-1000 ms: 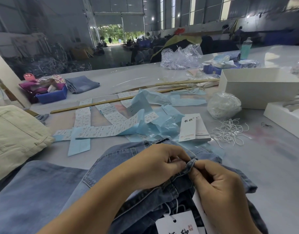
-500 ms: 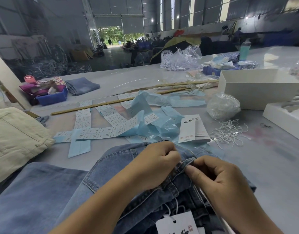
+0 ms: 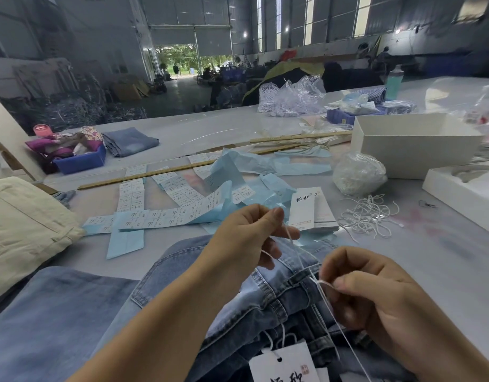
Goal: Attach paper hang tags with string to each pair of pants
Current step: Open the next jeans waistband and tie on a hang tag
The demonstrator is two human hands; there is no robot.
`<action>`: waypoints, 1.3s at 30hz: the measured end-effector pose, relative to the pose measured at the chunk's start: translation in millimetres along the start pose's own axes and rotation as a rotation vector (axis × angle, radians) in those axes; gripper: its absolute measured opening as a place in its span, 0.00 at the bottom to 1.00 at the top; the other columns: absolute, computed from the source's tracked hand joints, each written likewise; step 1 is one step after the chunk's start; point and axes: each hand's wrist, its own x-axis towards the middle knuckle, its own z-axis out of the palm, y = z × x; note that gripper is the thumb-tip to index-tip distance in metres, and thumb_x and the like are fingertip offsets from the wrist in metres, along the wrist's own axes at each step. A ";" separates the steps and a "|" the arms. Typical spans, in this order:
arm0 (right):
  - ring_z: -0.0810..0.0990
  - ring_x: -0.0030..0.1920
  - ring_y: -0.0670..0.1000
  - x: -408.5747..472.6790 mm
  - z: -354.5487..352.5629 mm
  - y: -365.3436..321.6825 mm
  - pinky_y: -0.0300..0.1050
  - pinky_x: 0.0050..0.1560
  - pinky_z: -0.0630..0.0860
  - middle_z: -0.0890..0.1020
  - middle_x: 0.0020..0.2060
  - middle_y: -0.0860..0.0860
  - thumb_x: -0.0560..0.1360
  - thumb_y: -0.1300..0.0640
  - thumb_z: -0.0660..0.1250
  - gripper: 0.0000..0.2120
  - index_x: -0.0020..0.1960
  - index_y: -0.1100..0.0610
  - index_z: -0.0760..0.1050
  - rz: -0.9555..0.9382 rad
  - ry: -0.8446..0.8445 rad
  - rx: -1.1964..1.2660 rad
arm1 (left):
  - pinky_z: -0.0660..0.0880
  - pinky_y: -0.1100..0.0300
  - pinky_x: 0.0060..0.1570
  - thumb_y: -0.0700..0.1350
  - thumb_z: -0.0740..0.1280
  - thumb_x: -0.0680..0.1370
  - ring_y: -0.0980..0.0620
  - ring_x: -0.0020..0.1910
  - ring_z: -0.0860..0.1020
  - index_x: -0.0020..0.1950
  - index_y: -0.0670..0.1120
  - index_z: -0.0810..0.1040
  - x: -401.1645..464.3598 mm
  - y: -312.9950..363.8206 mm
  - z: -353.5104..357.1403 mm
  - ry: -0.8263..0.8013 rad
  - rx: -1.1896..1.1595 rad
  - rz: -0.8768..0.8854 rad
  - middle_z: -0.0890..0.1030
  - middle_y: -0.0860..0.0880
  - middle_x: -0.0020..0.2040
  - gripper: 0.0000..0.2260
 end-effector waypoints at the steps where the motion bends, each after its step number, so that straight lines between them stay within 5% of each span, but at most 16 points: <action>1: 0.68 0.22 0.49 0.3 1.7 -0.9 0.37 0.21 0.65 0.74 0.26 0.57 0.60 0.65 0.66 0.06 0.34 0.60 0.80 -0.017 -0.027 0.035 | 0.72 0.63 0.25 0.46 0.64 0.80 0.56 0.24 0.73 0.42 0.43 0.73 0.1 0.8 1.7 -0.001 -0.043 -0.013 0.86 0.45 0.41 0.09; 10: 0.81 0.35 0.54 7.8 13.3 4.6 0.41 0.35 0.78 0.83 0.40 0.61 0.61 0.74 0.74 0.16 0.44 0.60 0.85 -0.109 -0.110 0.047 | 0.68 0.66 0.25 0.51 0.69 0.71 0.57 0.24 0.68 0.40 0.44 0.76 -4.9 3.9 8.2 -0.017 -0.022 0.074 0.75 0.52 0.29 0.10; 15: 0.81 0.30 0.54 12.1 18.5 9.4 0.42 0.31 0.79 0.82 0.34 0.61 0.74 0.78 0.59 0.19 0.40 0.60 0.84 -0.154 0.060 0.019 | 0.68 0.66 0.27 0.45 0.69 0.78 0.58 0.25 0.70 0.38 0.46 0.77 -8.9 -0.7 8.4 -0.124 0.177 0.136 0.74 0.55 0.28 0.09; 19: 0.81 0.27 0.54 14.1 20.4 8.5 0.43 0.26 0.78 0.83 0.33 0.62 0.69 0.68 0.68 0.05 0.43 0.62 0.81 -0.217 0.182 0.007 | 0.68 0.59 0.33 0.48 0.70 0.78 0.56 0.29 0.71 0.39 0.49 0.80 -12.7 -7.3 4.3 -0.127 0.349 0.179 0.78 0.54 0.30 0.08; 22: 0.83 0.29 0.55 13.0 16.8 8.4 0.42 0.29 0.80 0.83 0.33 0.62 0.66 0.63 0.70 0.05 0.41 0.59 0.83 -0.231 0.224 0.000 | 0.71 0.44 0.37 0.52 0.71 0.75 0.39 0.36 0.75 0.42 0.48 0.82 -16.4 -10.3 4.0 -0.142 0.399 0.215 0.83 0.41 0.39 0.09; 24: 0.84 0.30 0.55 12.7 16.7 9.1 0.41 0.29 0.80 0.83 0.33 0.63 0.64 0.62 0.72 0.05 0.39 0.58 0.84 -0.206 0.203 0.047 | 0.73 0.42 0.38 0.53 0.71 0.75 0.38 0.37 0.76 0.43 0.49 0.82 -18.0 -12.5 3.5 -0.127 0.439 0.233 0.81 0.37 0.41 0.08; 29: 0.81 0.25 0.52 13.8 20.1 10.3 0.41 0.24 0.77 0.83 0.31 0.61 0.52 0.46 0.83 0.20 0.38 0.57 0.84 -0.182 0.221 0.080 | 0.76 0.40 0.41 0.50 0.73 0.75 0.39 0.40 0.79 0.42 0.51 0.84 -20.4 -18.1 0.7 -0.109 0.439 0.294 0.83 0.46 0.38 0.05; 32: 0.73 0.19 0.51 14.3 22.8 10.6 0.39 0.18 0.70 0.79 0.26 0.59 0.61 0.51 0.76 0.09 0.35 0.55 0.83 -0.193 0.234 0.065 | 0.77 0.38 0.45 0.48 0.72 0.75 0.38 0.43 0.81 0.43 0.49 0.85 -21.6 -19.4 1.6 -0.147 0.391 0.282 0.84 0.48 0.39 0.04; 36: 0.69 0.17 0.49 17.2 24.5 14.8 0.36 0.17 0.65 0.77 0.25 0.59 0.65 0.55 0.71 0.04 0.35 0.56 0.82 -0.181 0.258 0.067 | 0.78 0.44 0.48 0.43 0.72 0.76 0.48 0.43 0.82 0.43 0.47 0.85 -23.6 -22.1 1.6 -0.151 0.412 0.290 0.84 0.49 0.40 0.03; 39: 0.70 0.18 0.50 17.6 26.1 17.8 0.37 0.17 0.66 0.77 0.25 0.58 0.66 0.55 0.71 0.05 0.36 0.56 0.82 -0.186 0.264 0.030 | 0.75 0.59 0.42 0.45 0.71 0.77 0.56 0.40 0.78 0.42 0.50 0.82 -26.0 -24.5 0.4 -0.119 0.631 0.383 0.81 0.53 0.39 0.04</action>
